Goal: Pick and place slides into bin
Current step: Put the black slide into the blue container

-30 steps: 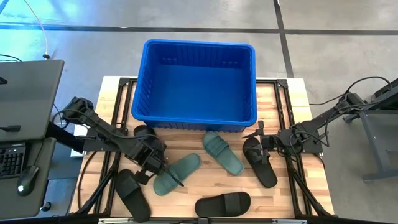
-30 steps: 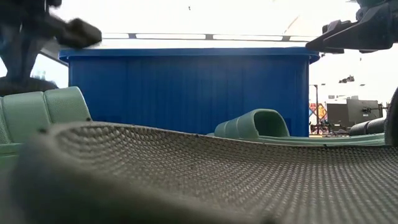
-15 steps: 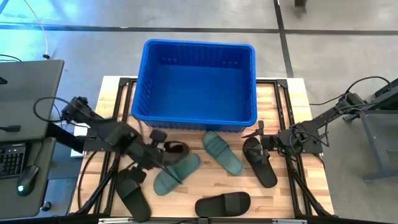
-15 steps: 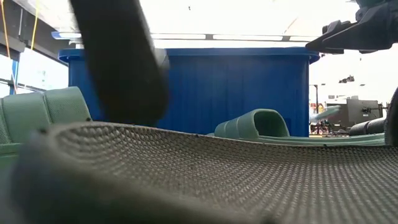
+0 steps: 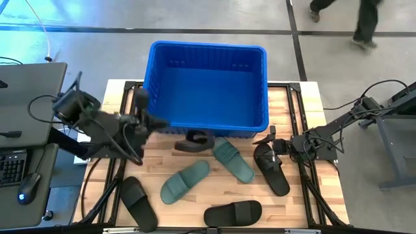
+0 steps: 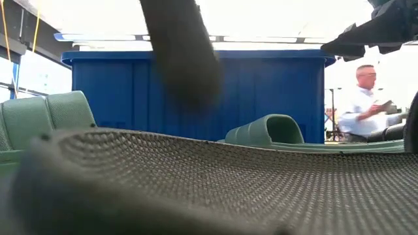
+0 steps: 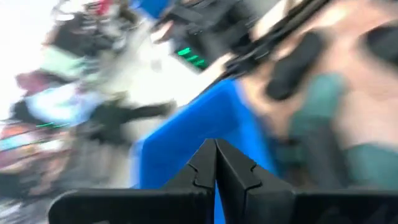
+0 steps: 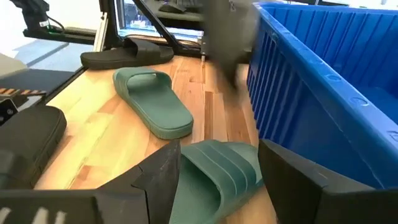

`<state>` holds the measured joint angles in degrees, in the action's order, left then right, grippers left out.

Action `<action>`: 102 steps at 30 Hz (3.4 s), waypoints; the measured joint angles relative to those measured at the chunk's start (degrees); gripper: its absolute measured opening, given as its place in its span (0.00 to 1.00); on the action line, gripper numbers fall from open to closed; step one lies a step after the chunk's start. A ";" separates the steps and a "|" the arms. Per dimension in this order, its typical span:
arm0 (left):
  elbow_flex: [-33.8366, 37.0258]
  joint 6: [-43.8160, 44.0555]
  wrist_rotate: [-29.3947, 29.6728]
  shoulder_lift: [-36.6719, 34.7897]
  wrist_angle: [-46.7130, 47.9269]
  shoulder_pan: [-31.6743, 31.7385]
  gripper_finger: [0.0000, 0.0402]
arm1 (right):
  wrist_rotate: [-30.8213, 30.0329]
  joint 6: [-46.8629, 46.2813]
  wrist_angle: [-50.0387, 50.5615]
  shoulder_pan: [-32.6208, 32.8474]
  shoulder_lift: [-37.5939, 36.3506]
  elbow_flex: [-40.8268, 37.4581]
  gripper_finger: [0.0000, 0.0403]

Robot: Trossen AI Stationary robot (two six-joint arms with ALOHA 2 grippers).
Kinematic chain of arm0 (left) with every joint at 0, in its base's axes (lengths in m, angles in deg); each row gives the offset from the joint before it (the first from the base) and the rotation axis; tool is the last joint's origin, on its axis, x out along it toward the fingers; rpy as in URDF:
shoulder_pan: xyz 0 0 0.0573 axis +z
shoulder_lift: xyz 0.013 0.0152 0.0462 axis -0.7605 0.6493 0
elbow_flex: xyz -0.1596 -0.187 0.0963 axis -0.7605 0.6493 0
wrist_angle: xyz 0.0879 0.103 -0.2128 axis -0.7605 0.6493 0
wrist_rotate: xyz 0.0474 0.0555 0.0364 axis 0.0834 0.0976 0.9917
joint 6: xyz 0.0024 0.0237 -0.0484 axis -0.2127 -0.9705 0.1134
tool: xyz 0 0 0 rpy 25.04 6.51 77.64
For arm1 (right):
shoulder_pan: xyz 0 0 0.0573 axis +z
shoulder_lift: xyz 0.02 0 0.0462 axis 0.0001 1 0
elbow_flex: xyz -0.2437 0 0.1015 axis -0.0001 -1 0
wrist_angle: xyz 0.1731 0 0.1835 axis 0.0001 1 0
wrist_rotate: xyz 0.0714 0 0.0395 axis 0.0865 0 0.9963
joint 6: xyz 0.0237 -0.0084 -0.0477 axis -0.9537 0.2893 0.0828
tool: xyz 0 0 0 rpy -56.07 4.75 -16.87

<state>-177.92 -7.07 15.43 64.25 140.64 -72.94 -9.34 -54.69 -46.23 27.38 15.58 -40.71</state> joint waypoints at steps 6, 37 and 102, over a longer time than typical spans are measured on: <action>-0.79 -2.67 -4.95 0.12 0.27 8.08 0.00 | -0.02 0.00 -1.23 -0.02 -0.02 0.00 0.51; 49.14 -7.10 -28.04 2.70 -23.43 1.54 0.47 | 2.55 0.00 -2.12 0.00 0.02 0.00 0.51; 7.05 -23.64 0.78 12.60 -28.16 6.77 0.01 | 2.53 -2.68 -0.89 -0.01 0.09 0.02 0.51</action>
<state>-170.87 -30.72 16.21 76.85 112.48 -66.17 -6.81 -57.37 -47.12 27.37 15.67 -40.69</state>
